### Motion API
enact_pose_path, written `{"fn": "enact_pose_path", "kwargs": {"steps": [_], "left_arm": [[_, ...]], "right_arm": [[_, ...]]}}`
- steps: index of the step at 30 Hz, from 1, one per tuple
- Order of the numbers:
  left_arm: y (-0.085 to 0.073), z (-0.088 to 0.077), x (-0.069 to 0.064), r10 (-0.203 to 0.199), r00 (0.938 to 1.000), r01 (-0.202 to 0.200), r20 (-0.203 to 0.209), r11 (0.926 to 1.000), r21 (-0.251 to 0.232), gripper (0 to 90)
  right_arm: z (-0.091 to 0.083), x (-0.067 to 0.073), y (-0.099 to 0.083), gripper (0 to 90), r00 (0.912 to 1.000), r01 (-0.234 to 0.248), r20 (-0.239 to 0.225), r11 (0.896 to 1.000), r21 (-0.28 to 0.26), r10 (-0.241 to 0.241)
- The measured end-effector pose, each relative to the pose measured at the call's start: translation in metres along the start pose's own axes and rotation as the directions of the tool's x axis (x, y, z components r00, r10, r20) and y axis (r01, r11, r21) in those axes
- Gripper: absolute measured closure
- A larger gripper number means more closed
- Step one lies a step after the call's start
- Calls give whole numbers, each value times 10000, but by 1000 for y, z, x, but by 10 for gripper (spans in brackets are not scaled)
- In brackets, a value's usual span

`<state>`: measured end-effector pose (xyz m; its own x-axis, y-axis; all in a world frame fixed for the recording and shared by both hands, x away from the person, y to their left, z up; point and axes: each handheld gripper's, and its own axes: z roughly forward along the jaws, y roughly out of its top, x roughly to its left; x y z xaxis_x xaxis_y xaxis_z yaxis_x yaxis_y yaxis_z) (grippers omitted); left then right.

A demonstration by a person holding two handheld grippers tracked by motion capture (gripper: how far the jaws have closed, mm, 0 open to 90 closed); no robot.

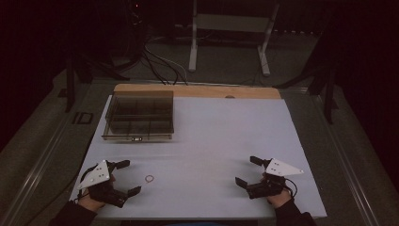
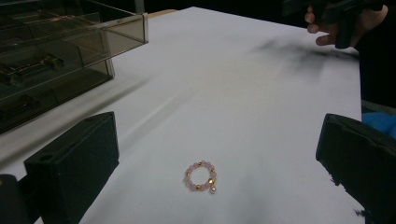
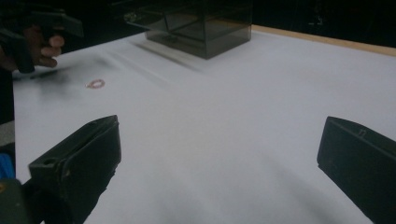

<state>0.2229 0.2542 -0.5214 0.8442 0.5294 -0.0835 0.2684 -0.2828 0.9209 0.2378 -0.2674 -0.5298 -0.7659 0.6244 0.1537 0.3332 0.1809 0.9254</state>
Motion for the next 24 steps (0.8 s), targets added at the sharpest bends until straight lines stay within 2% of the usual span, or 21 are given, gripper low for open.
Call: {"fn": "enact_pose_path", "kwargs": {"steps": [9,11,24], "left_arm": [[-1,1,-2,-70,9999,68,152,9999,83,10],[-1,2,-2,-63,9994,59,333,9999,138,9],[-1,4,-4,-57,9986,48,534,9999,165,10]], "right_arm": [[1,2,0,0,9999,47,-99,10000,68,-46],[2,3,0,0,9999,102,-119,9999,67,-101],[2,3,-1,0,9998,122,-126,9999,106,-121]]}}
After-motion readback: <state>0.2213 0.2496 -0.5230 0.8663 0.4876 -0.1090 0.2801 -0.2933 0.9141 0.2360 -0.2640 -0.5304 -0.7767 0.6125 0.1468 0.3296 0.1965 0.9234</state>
